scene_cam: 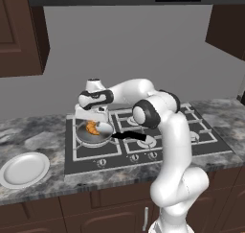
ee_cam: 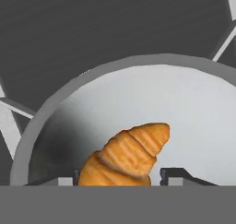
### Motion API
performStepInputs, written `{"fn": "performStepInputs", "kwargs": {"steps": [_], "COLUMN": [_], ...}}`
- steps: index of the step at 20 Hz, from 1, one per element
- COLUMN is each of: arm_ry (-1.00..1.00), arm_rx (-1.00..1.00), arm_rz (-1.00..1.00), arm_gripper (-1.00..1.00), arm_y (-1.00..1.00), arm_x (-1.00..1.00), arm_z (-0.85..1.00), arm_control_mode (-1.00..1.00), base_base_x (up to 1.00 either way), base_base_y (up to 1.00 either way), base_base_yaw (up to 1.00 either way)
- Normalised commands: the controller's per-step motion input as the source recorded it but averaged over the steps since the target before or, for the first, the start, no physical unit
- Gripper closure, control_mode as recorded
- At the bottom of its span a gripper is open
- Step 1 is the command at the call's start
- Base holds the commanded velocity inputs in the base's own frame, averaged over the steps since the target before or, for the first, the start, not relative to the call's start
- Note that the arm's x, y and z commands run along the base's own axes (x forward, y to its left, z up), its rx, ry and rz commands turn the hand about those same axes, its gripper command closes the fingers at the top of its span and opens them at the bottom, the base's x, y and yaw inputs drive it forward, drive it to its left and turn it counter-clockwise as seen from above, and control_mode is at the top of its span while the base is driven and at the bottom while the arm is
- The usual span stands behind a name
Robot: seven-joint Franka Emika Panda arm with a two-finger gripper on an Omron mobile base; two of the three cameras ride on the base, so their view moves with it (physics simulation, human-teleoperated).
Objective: Pick the croissant and place it on the pan. Then turn on the stove to warm the croissant.
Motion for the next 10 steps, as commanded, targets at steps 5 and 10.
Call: {"fn": "performStepInputs", "kwargs": {"steps": [5, 10], "arm_ry": [0.0, 0.0], "arm_rx": [0.0, 0.02], "arm_rz": [0.0, 0.0], "arm_gripper": [-1.0, -1.0], "arm_y": [-0.01, -0.14], "arm_x": [-0.23, -0.25], "arm_z": [-0.04, 0.36], "arm_control_mode": [-1.0, -1.0], "base_base_x": [0.0, 0.0], "base_base_y": [0.0, 0.0], "base_base_yaw": [0.0, 0.0]}}
